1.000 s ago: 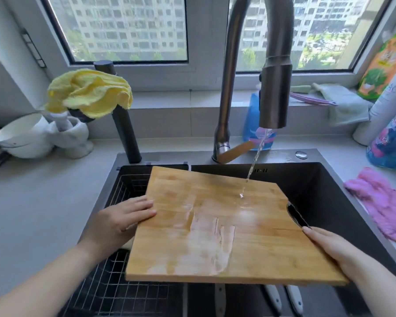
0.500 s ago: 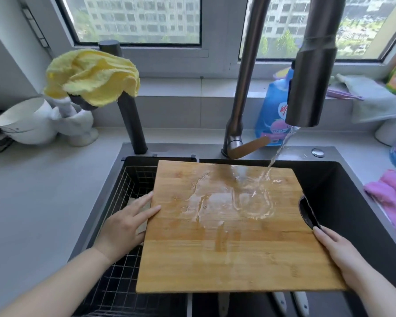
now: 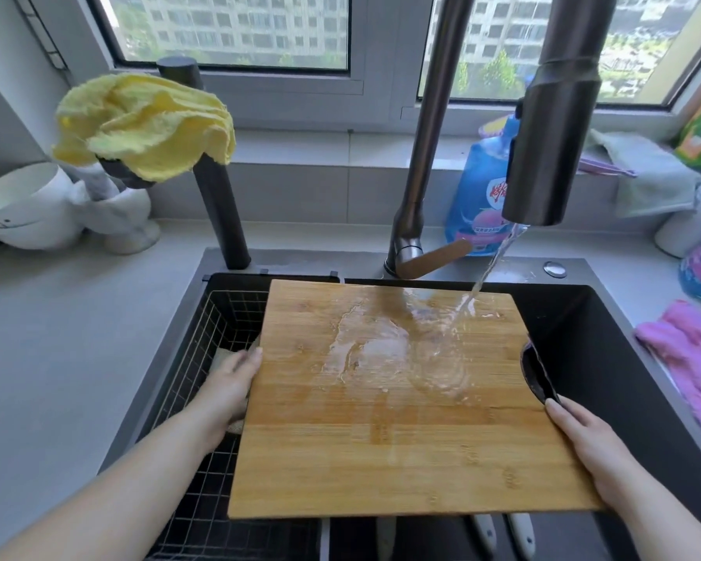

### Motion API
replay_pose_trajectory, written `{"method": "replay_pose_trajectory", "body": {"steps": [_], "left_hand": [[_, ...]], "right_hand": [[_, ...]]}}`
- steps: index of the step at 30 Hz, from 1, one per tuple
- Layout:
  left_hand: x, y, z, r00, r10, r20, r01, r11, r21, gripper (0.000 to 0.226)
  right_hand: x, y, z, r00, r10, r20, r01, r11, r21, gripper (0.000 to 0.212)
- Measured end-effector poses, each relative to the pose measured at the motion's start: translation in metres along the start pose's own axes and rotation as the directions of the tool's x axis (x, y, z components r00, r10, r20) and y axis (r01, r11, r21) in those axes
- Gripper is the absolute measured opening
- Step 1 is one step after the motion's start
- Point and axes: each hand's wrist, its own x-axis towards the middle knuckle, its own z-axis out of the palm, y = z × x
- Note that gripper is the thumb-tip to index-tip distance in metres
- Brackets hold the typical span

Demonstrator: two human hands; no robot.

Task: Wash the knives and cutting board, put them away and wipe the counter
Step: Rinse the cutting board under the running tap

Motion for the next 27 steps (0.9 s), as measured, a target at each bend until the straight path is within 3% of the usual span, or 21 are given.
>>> {"method": "replay_pose_trajectory", "body": {"steps": [2,6,10,13,15,18,21,24,26,27], "left_hand": [[-0.001,0.002,0.004,0.99,-0.081,0.115,0.095,0.989,-0.117,0.033],[0.003,0.002,0.001,0.982,-0.092,0.164,0.112,0.987,-0.112,0.02],[0.007,0.002,-0.007,0.973,-0.067,0.22,0.088,0.992,-0.086,0.02],[0.007,0.002,-0.006,0.971,-0.035,0.238,0.056,0.995,-0.085,0.016],[0.006,0.001,-0.005,0.968,-0.016,0.251,0.043,0.994,-0.1,0.016],[0.005,-0.003,-0.004,0.968,-0.016,0.249,0.051,0.989,-0.137,0.016],[0.005,-0.007,-0.004,0.964,-0.012,0.264,0.053,0.988,-0.147,0.019],[0.004,-0.007,-0.004,0.952,0.009,0.305,0.042,0.986,-0.16,0.025],[0.003,-0.006,-0.004,0.944,0.033,0.328,0.029,0.983,-0.182,0.048],[0.005,-0.007,-0.005,0.943,0.032,0.33,0.027,0.985,-0.173,0.063]], "right_hand": [[-0.002,0.001,0.0,1.0,-0.005,0.013,0.005,1.0,0.0,0.04],[-0.004,0.005,0.002,0.996,0.059,0.072,-0.058,0.998,-0.009,0.044],[0.003,0.003,0.016,0.996,0.075,0.05,-0.061,0.97,-0.233,0.053],[0.006,-0.013,0.043,0.987,-0.16,-0.014,0.124,0.818,-0.562,0.063],[0.002,-0.029,0.07,0.927,-0.345,0.148,0.353,0.664,-0.659,0.065],[0.004,-0.048,0.105,0.816,-0.437,0.378,0.568,0.486,-0.664,0.062],[0.034,-0.059,0.111,0.841,-0.436,0.319,0.517,0.478,-0.71,0.061],[0.061,-0.069,0.102,0.932,-0.352,0.089,0.297,0.598,-0.744,0.06],[0.061,-0.074,0.107,0.939,-0.337,0.065,0.262,0.583,-0.769,0.06],[0.055,-0.075,0.114,0.913,-0.383,0.138,0.342,0.536,-0.772,0.059]]}}
